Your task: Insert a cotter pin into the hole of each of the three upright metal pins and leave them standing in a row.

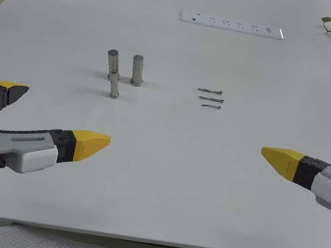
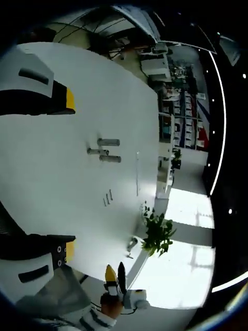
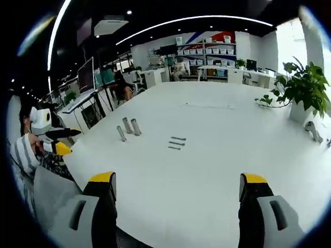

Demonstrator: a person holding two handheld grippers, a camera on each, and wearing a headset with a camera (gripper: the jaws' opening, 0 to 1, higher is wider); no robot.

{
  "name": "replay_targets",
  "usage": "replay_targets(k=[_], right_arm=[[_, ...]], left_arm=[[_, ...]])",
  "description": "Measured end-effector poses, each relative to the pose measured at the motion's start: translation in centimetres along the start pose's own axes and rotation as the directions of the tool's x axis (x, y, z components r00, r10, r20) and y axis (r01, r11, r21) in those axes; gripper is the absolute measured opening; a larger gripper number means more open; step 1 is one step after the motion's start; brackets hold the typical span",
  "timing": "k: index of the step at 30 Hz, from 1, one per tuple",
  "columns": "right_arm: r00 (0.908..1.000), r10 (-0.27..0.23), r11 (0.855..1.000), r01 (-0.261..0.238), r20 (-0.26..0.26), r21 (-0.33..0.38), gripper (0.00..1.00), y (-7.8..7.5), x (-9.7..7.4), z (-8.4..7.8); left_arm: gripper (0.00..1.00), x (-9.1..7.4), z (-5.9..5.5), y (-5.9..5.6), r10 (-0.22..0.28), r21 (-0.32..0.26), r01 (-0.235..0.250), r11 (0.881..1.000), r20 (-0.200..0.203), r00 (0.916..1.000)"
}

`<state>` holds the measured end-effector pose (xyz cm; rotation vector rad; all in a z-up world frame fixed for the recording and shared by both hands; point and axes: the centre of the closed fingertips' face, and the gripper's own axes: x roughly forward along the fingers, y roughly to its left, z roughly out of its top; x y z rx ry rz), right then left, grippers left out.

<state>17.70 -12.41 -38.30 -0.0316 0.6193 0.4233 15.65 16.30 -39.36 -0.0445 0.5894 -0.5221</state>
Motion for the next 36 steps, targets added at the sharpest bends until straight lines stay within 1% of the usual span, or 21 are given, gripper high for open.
replay_targets(k=[1,3,6,8,9,11,12,13,15,21,25,31,34,36], right_arm=[[0.9999,0.003,1.0,-0.003,-0.011,0.003,0.98,0.08,0.03,-0.23],[0.9996,0.002,1.0,-0.002,-0.027,0.0,0.98,0.08,0.06,-0.46],[0.9992,-0.01,1.0,0.009,-0.04,-0.016,0.98,-0.13,0.15,-0.44],[0.9978,-0.025,0.999,0.024,-0.061,-0.022,0.98,-0.55,0.29,-0.67],[0.9978,-0.027,0.999,0.025,-0.061,-0.021,0.98,-0.62,0.29,-0.68],[0.998,-0.024,1.0,0.023,-0.058,-0.008,0.98,-0.61,0.3,-0.65],[0.9982,-0.024,1.0,0.023,-0.055,-0.002,0.98,-0.61,0.3,-0.61],[0.9984,-0.023,1.0,0.023,-0.053,0.005,0.98,-0.59,0.29,-0.61],[0.9983,-0.024,1.0,0.024,-0.053,0.008,0.98,-0.6,0.29,-0.66],[0.9981,-0.025,1.0,0.026,-0.056,0.014,0.98,-0.52,0.29,-0.82],[0.9981,-0.026,0.999,0.027,-0.055,0.017,0.98,-0.58,0.27,-0.76],[0.9985,-0.028,0.999,0.029,-0.047,0.019,0.98,-0.7,0.23,-0.48],[0.9985,-0.028,0.999,0.029,-0.047,0.022,0.98,-0.71,0.23,-0.51],[0.9985,-0.026,0.999,0.028,-0.047,0.035,0.98,-0.71,0.19,-0.57]], left_arm=[[0.99,0.04,0.11,-0.01,-0.003,-0.008,0.003,1.0,0.008,1.0],[0.99,0.06,0.17,0.0,-0.004,-0.011,0.004,1.0,0.011,0.9999],[0.99,0.17,0.14,0.1,-0.002,-0.007,0.002,1.0,0.006,1.0],[0.99,0.3,-0.06,0.07,-0.008,-0.003,0.008,1.0,-0.009,0.9999],[0.99,0.36,-0.19,0.18,-0.005,0.0,0.005,1.0,-0.014,0.9999],[0.99,0.41,-0.17,0.4,0.003,0.001,-0.003,1.0,-0.007,1.0],[0.99,0.41,-0.24,0.44,0.001,-0.008,-0.001,1.0,-0.011,0.9999],[0.99,0.42,-0.29,0.37,-0.006,-0.02,0.006,1.0,-0.013,0.9999],[0.99,0.43,-0.21,0.31,-0.009,-0.02,0.009,1.0,-0.007,0.9999],[0.99,0.63,-0.46,0.22,-0.017,-0.005,0.017,1.0,-0.028,0.9995],[0.99,0.77,-0.28,0.04,-0.026,-0.016,0.026,1.0,-0.024,0.9994],[0.99,0.91,-0.2,-0.11,-0.03,-0.001,0.03,1.0,-0.035,0.9989],[0.99,0.93,-0.11,-0.18,-0.032,-0.003,0.032,0.999,-0.028,0.9991],[0.99,0.92,0.17,-0.04,-0.018,0.008,0.018,1.0,-0.007,0.9998]])
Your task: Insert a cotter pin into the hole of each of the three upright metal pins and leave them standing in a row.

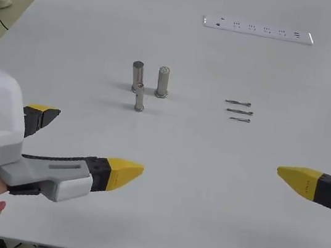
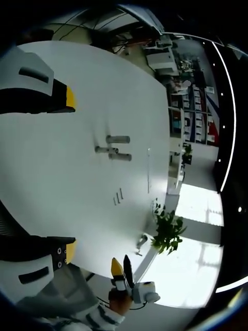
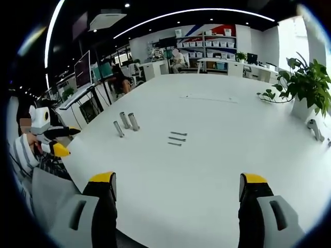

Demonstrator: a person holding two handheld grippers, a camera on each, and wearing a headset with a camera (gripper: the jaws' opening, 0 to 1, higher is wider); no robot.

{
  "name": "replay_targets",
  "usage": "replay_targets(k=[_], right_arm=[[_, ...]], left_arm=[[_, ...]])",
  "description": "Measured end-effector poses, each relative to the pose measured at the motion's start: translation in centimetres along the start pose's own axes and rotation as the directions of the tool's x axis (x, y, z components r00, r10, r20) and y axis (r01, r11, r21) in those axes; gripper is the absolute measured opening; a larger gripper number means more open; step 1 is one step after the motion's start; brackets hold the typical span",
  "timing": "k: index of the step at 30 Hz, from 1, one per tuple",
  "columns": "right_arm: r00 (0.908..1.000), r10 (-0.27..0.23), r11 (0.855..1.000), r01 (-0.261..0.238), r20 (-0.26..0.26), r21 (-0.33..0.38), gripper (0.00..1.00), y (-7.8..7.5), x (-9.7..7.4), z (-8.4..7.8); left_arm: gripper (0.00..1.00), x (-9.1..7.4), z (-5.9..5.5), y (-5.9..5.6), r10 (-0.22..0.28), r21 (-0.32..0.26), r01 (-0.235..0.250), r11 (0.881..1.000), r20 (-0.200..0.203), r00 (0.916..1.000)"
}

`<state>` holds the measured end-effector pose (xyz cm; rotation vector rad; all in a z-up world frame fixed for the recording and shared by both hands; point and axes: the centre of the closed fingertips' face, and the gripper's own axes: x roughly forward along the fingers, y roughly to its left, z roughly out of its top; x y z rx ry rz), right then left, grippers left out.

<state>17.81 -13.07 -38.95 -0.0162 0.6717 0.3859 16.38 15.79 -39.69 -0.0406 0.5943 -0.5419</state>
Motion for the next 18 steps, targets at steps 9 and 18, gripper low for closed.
replay_targets(k=[9,18], right_arm=[[1.0,-0.005,1.0,0.005,0.006,0.011,0.98,-0.18,-0.31,0.09],[1.0,0.002,1.0,-0.002,0.007,0.0,0.98,0.1,-0.47,0.31]], left_arm=[[0.99,0.07,-0.25,-0.13,0.002,-0.002,-0.002,1.0,-0.018,0.9998],[0.99,0.07,-0.18,-0.67,-0.019,0.004,0.019,1.0,-0.024,0.9995]])
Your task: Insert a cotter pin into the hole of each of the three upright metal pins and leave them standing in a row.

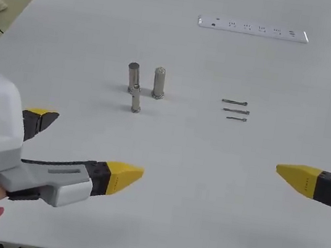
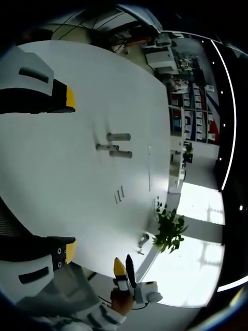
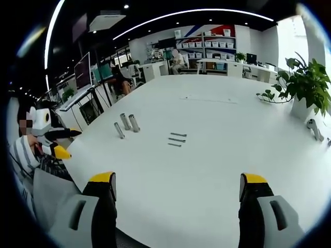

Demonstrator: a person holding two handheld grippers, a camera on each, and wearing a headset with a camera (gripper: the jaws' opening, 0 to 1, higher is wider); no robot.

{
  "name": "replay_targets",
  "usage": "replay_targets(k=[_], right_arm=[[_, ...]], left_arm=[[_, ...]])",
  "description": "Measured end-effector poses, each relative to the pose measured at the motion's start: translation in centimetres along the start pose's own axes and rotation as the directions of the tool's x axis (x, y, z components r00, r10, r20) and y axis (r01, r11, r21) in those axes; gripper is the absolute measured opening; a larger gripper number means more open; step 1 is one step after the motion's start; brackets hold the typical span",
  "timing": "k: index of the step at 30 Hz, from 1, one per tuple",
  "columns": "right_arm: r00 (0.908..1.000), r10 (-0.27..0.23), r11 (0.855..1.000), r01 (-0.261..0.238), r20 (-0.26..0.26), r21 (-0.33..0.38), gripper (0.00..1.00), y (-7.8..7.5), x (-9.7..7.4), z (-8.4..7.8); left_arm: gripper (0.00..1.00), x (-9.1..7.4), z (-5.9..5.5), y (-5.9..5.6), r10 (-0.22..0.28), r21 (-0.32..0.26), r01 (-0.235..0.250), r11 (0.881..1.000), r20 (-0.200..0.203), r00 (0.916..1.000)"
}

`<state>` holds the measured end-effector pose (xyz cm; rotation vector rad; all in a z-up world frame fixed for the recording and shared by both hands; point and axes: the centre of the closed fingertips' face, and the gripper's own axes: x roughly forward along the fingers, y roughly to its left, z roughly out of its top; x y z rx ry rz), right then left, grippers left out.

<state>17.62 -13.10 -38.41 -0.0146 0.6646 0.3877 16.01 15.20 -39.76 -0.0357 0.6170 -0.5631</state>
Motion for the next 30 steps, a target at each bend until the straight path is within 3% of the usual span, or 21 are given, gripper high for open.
replay_targets(k=[3,7,14,19,30], right_arm=[[0.9999,-0.001,1.0,0.001,0.013,0.001,0.98,-0.1,-0.3,0.5],[0.9998,-0.012,1.0,0.012,0.017,-0.004,0.98,-0.5,-0.6,0.8],[0.9996,-0.021,1.0,0.021,0.017,-0.001,0.98,-0.8,-0.8,0.9],[0.9998,-0.016,1.0,0.016,0.012,0.001,0.98,-0.5,-0.7,0.7],[0.9999,-0.014,1.0,0.014,0.007,-0.01,0.98,-0.7,-0.6,1.0]], left_arm=[[0.99,-0.1,0.4,-0.3,-0.007,0.023,0.007,1.0,0.005,1.0],[0.99,0.0,1.1,-0.1,-0.011,0.009,0.011,1.0,0.016,0.9998],[0.99,-0.1,1.1,-0.2,-0.02,0.052,0.021,0.998,-0.021,0.9996],[0.99,0.1,1.0,-0.7,-0.05,0.039,0.051,0.998,-0.035,0.9981],[0.99,0.4,0.8,-1.3,-0.061,0.055,0.064,0.996,-0.05,0.9968]])
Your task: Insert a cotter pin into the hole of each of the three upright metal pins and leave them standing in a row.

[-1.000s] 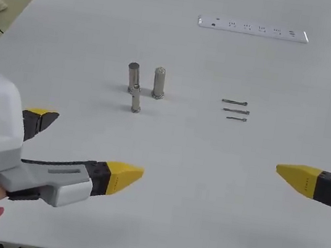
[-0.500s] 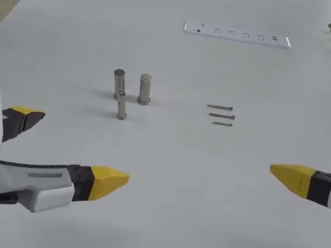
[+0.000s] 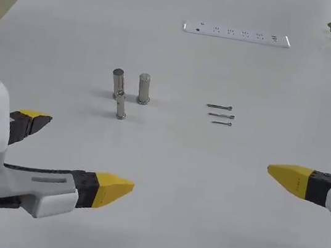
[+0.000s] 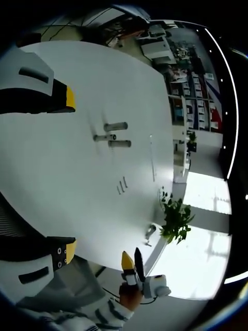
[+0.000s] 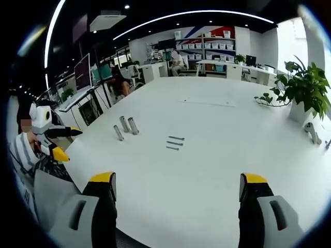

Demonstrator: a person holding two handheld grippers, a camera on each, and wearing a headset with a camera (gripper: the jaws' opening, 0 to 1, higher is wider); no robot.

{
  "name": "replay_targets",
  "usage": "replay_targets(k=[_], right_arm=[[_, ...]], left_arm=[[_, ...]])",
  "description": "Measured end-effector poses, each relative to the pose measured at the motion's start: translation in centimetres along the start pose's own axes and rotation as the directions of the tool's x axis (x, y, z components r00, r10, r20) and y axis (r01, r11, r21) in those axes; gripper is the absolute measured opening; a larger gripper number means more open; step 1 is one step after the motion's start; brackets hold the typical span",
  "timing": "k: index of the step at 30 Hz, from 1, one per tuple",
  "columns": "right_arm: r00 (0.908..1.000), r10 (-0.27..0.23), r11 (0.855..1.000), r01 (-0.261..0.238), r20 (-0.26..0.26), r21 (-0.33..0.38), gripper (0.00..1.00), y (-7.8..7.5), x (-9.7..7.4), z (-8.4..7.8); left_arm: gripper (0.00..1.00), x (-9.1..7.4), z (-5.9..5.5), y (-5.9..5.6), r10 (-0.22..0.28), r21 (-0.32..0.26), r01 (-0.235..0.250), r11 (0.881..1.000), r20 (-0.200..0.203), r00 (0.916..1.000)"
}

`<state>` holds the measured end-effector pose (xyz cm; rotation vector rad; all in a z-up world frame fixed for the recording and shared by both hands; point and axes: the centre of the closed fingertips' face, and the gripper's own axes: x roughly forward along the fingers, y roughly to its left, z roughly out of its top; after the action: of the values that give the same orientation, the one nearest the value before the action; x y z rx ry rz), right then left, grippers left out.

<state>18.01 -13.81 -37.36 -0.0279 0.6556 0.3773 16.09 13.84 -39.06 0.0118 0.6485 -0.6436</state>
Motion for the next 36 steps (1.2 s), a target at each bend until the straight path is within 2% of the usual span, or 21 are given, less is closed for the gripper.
replay_targets(k=[5,7,12,20,36], right_arm=[[1.0,0.0,1.0,0.0,-0.001,-0.001,0.98,0.0,0.0,0.0],[1.0,0.0,1.0,0.0,-0.001,-0.002,0.98,0.0,-0.1,0.0],[1.0,0.002,1.0,-0.002,0.0,-0.011,0.98,0.2,-0.3,0.2],[1.0,-0.003,1.0,0.003,-0.001,-0.027,0.98,0.3,-0.3,0.5],[0.9999,0.006,1.0,-0.006,-0.01,-0.008,0.97,0.8,0.0,0.0]], left_arm=[[0.99,0.0,0.1,0.0,-0.004,-0.002,0.004,1.0,0.004,1.0],[0.99,0.0,0.0,0.2,0.001,-0.008,-0.001,1.0,-0.004,1.0],[0.99,-0.2,0.2,0.6,0.004,-0.022,-0.003,1.0,0.005,1.0],[0.99,-0.8,0.7,1.7,0.03,-0.018,-0.029,0.999,0.013,0.9995],[0.99,-1.5,1.6,3.4,0.065,-0.002,-0.065,0.998,0.031,0.9974]])
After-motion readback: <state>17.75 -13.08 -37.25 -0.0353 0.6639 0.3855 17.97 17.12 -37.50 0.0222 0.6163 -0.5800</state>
